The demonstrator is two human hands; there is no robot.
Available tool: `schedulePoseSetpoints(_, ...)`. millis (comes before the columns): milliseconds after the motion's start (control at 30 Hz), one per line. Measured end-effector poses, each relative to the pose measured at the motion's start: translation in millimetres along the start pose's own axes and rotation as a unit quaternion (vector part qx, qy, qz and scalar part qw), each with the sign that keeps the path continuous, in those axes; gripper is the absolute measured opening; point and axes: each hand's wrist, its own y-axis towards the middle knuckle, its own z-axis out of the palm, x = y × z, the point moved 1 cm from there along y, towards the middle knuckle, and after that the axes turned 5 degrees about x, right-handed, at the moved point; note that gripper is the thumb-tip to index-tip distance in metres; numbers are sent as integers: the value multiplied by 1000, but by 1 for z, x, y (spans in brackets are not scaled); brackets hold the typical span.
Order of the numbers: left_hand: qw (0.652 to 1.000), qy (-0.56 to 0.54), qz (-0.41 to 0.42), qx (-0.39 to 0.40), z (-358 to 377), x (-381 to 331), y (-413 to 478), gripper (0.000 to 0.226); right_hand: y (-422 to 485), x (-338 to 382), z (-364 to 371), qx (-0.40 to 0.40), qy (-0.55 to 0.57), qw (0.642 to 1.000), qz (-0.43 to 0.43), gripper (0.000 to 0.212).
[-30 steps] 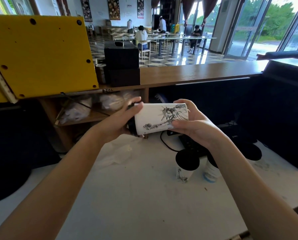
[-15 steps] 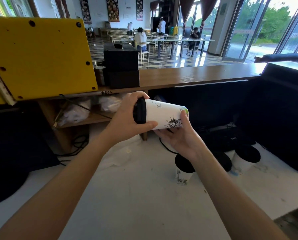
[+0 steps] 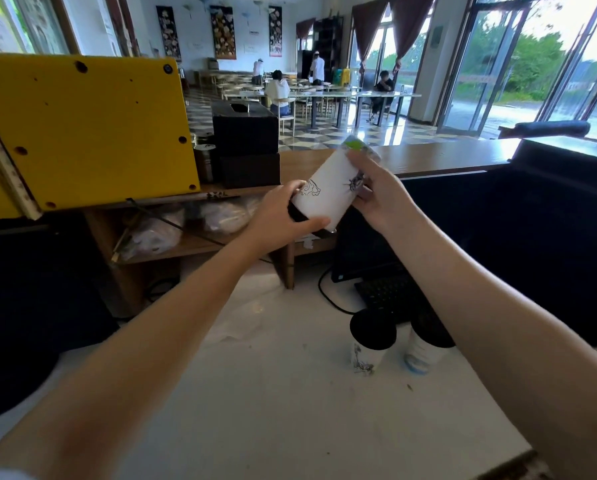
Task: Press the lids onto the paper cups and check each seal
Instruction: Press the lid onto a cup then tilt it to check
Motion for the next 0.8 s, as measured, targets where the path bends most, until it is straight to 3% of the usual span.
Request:
schedulePoseSetpoints(100, 1000, 13, -14, 14, 8, -3, 21, 75, 11, 16, 4, -9, -125, 992, -25, 29)
schedulePoseSetpoints(167, 998, -47, -41, 23, 15, -5, 31, 78, 17, 24, 7, -19, -210, 977, -38, 28)
schedulePoseSetpoints(300, 988, -134, -73, 34, 23, -7, 49, 80, 30, 38, 11, -29, -322, 944, -65, 50)
schedulePoseSetpoints(533, 979, -179, -66, 76, 27, -18, 82, 77, 46, 60, 11, -37, -405, 910, -83, 59)
schedulePoseSetpoints(800, 975, -201, -71, 64, 48, -20, 85, 74, 51, 63, 5, -34, -449, 890, -74, 60)
